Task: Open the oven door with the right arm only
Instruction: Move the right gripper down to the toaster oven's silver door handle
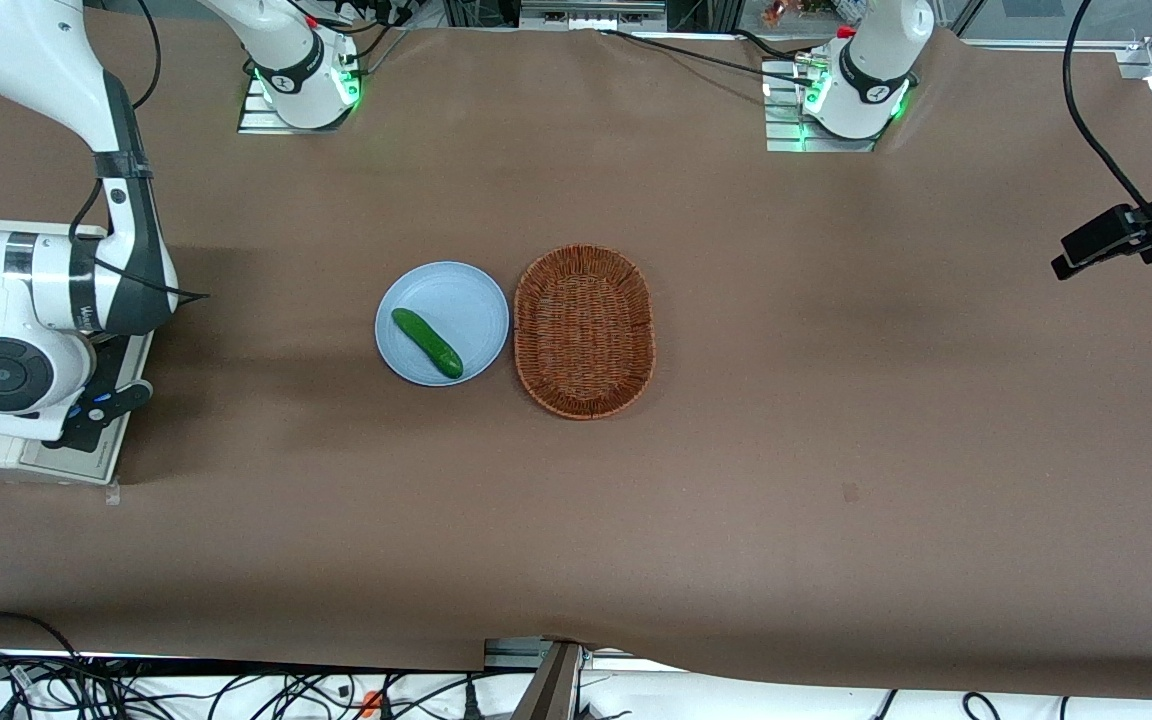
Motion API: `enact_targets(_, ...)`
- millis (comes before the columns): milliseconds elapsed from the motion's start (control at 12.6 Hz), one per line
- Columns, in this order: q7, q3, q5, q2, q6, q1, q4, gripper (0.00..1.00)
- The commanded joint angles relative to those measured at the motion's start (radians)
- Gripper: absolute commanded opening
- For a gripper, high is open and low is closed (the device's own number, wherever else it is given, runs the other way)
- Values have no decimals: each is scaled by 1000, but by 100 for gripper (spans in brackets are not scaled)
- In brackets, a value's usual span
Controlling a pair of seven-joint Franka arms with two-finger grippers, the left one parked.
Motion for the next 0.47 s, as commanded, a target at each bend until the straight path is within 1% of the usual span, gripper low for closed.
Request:
enact_targets(0, -38, 0, -18, -32, 14, -9, -35, 0)
enact_targets(395, -58, -10, -18, -35, 14, -14, -46, 0)
